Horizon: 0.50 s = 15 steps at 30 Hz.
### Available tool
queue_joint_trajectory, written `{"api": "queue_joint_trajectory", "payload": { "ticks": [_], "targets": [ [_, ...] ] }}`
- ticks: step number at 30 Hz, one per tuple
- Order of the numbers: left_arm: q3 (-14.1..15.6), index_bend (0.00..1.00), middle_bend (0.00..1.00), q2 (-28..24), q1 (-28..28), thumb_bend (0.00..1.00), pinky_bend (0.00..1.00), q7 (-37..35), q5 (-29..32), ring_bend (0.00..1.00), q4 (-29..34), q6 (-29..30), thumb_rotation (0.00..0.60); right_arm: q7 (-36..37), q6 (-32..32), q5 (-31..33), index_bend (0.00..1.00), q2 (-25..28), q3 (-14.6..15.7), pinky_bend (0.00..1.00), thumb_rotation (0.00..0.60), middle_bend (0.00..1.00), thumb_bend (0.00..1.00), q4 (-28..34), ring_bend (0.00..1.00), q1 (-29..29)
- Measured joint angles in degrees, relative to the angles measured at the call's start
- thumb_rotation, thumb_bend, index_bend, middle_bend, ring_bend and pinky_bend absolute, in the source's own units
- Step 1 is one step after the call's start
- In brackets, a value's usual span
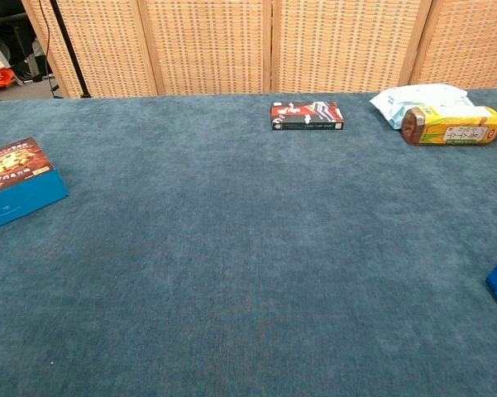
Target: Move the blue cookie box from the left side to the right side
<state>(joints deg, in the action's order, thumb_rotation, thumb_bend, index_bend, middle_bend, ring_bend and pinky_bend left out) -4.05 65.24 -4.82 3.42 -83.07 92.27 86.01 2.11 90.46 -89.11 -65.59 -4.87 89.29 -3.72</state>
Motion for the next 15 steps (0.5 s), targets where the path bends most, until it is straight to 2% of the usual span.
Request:
{"api": "queue_joint_trajectory", "payload": {
  "ticks": [7, 8, 9, 10, 12, 15],
  "targets": [
    [0.1, 0.0, 0.0, -0.1, 0.2, 0.0, 0.0, 0.9, 0.1, 0.0, 0.7, 0.2, 0.6, 0.4, -0.1, 0.2, 0.0, 0.1, 0.0, 0.0, 0.6, 0.0, 0.0, -0.1, 0.0, 0.1],
    [0.1, 0.0, 0.0, -0.1, 0.2, 0.12, 0.0, 0.8, 0.2, 0.0, 0.7, 0.0, 0.6, 0.5, -0.2, 0.2, 0.0, 0.1, 0.1, 0.0, 0.6, 0.0, 0.0, 0.0, 0.0, 0.1],
    [0.2, 0.0, 0.0, -0.3, 0.1, 0.34, 0.0, 0.5, 0.4, 0.0, 0.8, -0.4, 0.6, 0.5, -0.2, 0.2, 0.0, 0.2, 0.1, 0.0, 0.6, 0.0, 0.0, 0.0, 0.0, 0.2],
    [0.2, 0.0, 0.0, -0.4, 0.0, 0.64, 0.0, 0.0, 0.4, 0.0, 0.9, -0.9, 0.6, 0.6, -0.2, 0.1, 0.0, 0.2, 0.1, 0.0, 0.6, 0.0, 0.0, 0.2, 0.0, 0.2],
    [0.2, 0.0, 0.0, -1.2, -0.6, 0.98, 0.0, -2.6, 0.7, 0.0, 1.2, -2.7, 0.6, 0.8, -0.1, 0.1, 0.0, 0.4, 0.1, 0.0, 0.6, 0.0, 0.0, 0.4, 0.0, 0.2],
    [-0.1, 0.0, 0.0, -3.0, -2.1, 1.0, 0.0, -11.0, 1.1, 0.0, 1.2, -6.8, 0.6, 1.2, -0.1, 0.2, 0.0, 0.8, 0.1, 0.0, 0.6, 0.0, 0.0, 0.9, 0.0, 0.3]
  ]
}}
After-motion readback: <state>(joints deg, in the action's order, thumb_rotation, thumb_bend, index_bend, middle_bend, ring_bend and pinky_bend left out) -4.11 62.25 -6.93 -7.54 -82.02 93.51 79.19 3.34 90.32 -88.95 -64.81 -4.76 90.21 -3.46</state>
